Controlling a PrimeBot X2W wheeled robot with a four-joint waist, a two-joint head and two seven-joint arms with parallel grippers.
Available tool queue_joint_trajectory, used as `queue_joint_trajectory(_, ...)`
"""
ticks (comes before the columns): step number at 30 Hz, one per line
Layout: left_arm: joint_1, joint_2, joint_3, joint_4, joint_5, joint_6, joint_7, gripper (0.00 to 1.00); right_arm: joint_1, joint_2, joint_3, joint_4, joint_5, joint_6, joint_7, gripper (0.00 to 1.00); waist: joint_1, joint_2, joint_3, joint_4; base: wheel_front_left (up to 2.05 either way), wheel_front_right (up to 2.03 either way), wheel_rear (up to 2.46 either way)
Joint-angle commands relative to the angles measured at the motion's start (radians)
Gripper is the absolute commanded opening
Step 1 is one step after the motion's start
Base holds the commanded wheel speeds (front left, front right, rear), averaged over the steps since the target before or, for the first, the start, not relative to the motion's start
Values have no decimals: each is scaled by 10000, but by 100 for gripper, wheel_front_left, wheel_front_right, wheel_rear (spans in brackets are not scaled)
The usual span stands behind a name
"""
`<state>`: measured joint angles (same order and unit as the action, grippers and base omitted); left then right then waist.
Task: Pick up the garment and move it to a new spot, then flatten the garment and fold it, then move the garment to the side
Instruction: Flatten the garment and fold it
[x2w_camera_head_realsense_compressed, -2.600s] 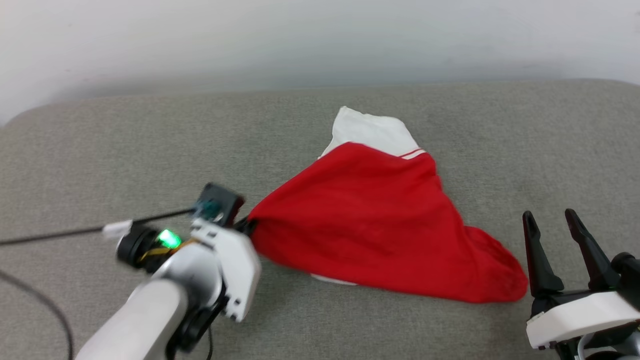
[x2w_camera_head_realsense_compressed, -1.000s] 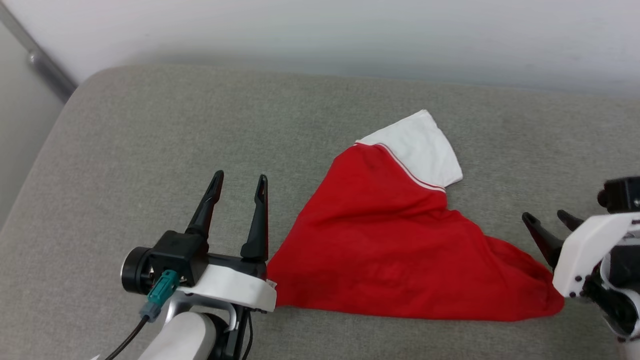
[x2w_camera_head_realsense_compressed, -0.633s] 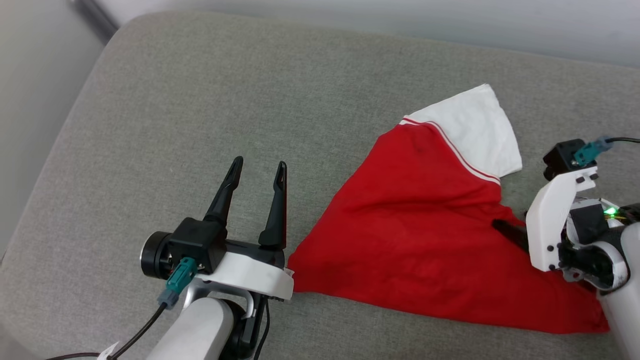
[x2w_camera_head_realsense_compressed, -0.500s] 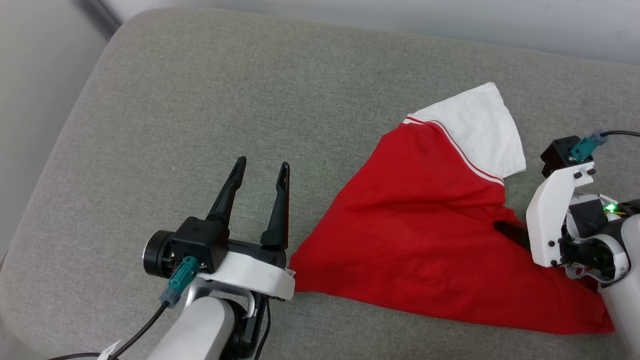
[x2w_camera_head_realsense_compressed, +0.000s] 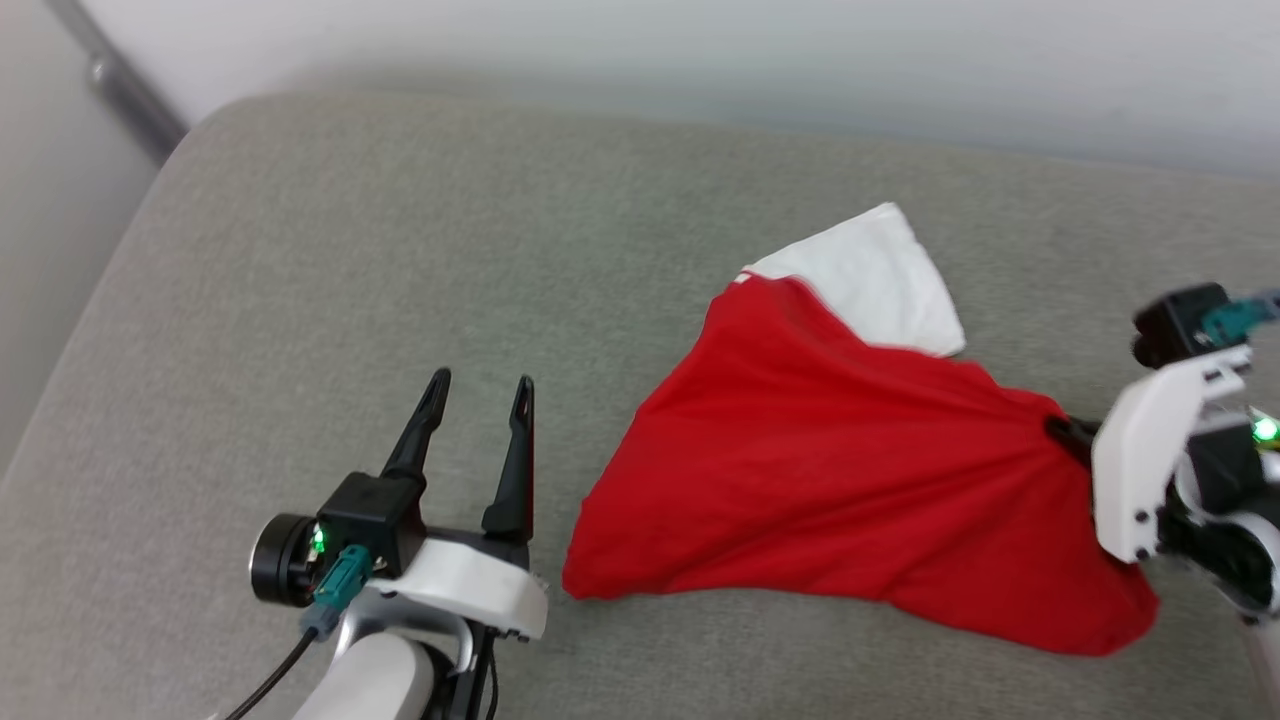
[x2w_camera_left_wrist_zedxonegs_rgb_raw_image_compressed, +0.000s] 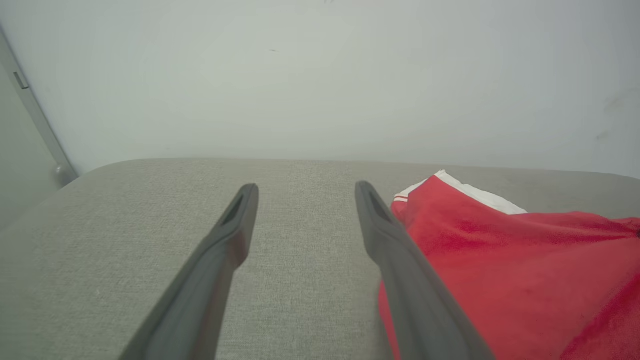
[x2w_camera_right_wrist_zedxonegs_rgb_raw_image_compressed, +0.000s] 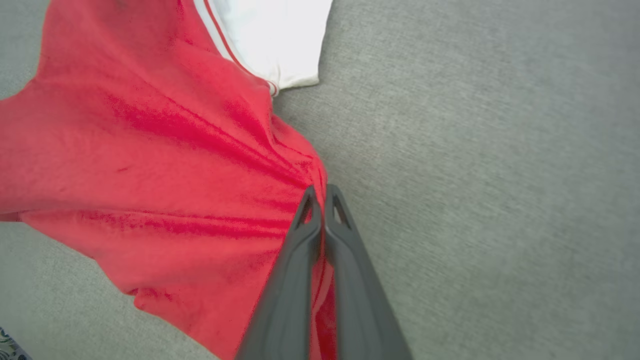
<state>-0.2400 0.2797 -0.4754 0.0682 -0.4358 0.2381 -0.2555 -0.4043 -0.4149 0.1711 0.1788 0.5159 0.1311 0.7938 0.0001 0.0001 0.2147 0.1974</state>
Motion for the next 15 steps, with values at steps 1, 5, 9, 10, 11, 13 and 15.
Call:
queue_joint_trajectory(1,175,103,34,15,-60,31,58,100,444,-51,-282,-269,-153,-7,-32,0,-1,-1,-518,-527,0,0,0)
queue_joint_trajectory(5,601,303,134,-76,-175,167,225,100,2131,389,-1393,-1608,-614,-7,210,0,-1,-1,-1041,-1075,0,0,0)
queue_joint_trajectory(9,1060,538,212,-195,-289,310,455,100,4108,1137,-2368,-2940,-1104,-7,694,0,-1,-1,-1406,-1567,0,0,0)
queue_joint_trajectory(10,1203,585,211,-207,-338,336,515,100,4635,1347,-2539,-3217,-1229,-7,785,0,-1,-1,-1508,-1669,0,0,0)
queue_joint_trajectory(11,1290,627,242,-245,-357,361,567,100,5106,1623,-2668,-3474,-1287,-7,870,0,-1,-1,-1558,-1763,0,0,0)
queue_joint_trajectory(13,1421,716,264,-254,-447,395,662,100,5936,2093,-2846,-3775,-1464,-7,958,0,-1,-1,-1660,-1925,0,0,0)
queue_joint_trajectory(15,1546,789,278,-244,-476,409,728,100,6700,2576,-2920,-3843,-1511,-7,1004,0,-1,-1,-1734,-2029,0,0,0)
